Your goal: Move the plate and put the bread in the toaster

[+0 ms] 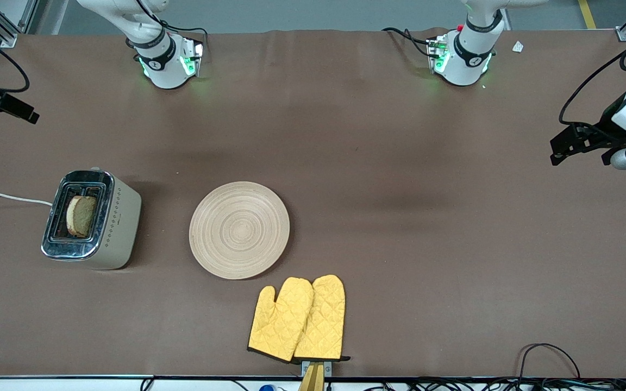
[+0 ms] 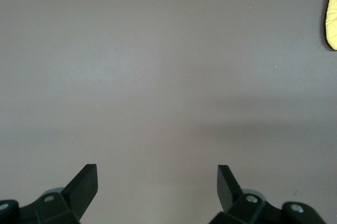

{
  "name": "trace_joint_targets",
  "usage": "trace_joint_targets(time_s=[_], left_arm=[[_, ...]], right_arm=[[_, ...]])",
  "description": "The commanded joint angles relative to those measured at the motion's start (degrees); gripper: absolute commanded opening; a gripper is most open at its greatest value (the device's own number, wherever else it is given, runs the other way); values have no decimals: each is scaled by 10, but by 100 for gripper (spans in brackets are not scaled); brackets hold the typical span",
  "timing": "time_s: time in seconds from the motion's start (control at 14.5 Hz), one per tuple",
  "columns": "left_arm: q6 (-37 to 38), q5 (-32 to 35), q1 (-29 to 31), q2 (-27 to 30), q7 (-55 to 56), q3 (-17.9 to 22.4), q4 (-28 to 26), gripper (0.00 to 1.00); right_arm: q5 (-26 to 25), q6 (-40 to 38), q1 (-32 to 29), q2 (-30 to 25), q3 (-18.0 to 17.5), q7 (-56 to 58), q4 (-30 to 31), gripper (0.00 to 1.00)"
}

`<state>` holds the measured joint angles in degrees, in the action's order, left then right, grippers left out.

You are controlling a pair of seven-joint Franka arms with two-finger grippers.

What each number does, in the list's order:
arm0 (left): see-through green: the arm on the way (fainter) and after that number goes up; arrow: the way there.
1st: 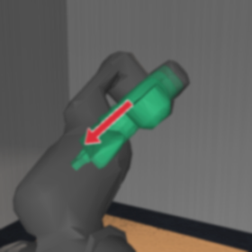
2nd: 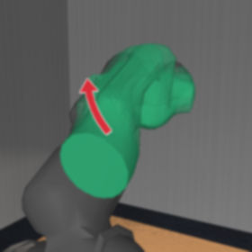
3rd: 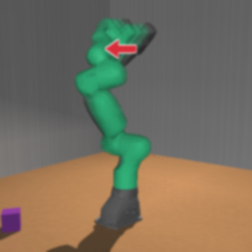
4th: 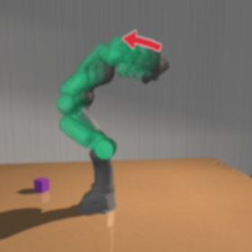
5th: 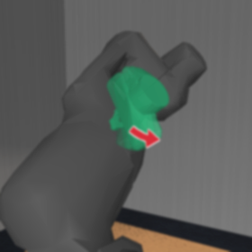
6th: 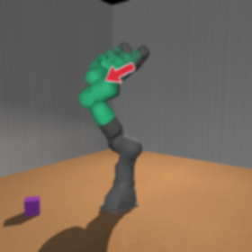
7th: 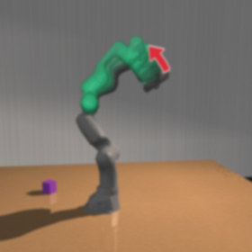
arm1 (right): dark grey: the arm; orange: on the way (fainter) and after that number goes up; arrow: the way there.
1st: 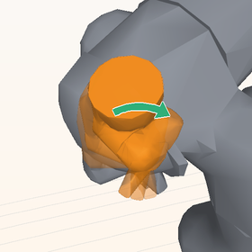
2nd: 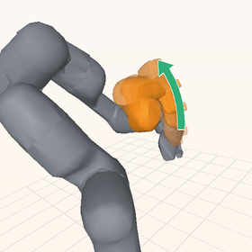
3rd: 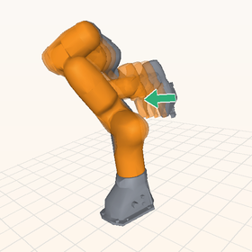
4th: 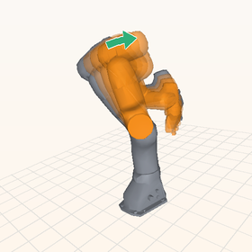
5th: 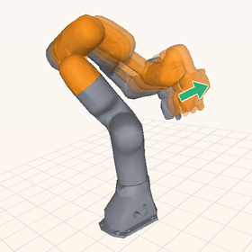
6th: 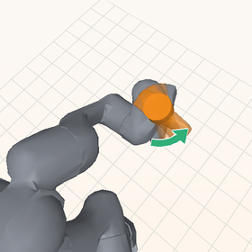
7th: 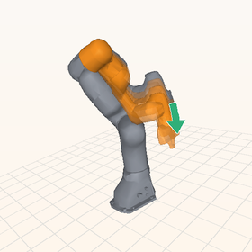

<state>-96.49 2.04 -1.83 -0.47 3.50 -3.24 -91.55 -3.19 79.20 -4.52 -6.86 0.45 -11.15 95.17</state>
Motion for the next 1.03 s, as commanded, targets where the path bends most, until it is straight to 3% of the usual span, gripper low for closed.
trace_joint_targets(time_s=[0.0,0.41,0.69,0.97], left_arm=[[2,-7,0,0,-3,3,4,100],[2,-6,1,-3,-3,3,7,100],[2,-2,3,-4,-3,3,8,100],[2,-5,8,-4,-4,3,8,100]], right_arm=[[22,22,-12,-29,-3,61,37,100],[22,118,-8,-11,-8,145,20,100],[22,122,-41,10,-53,149,0,100],[21,121,-38,13,-54,151,-11,100]])
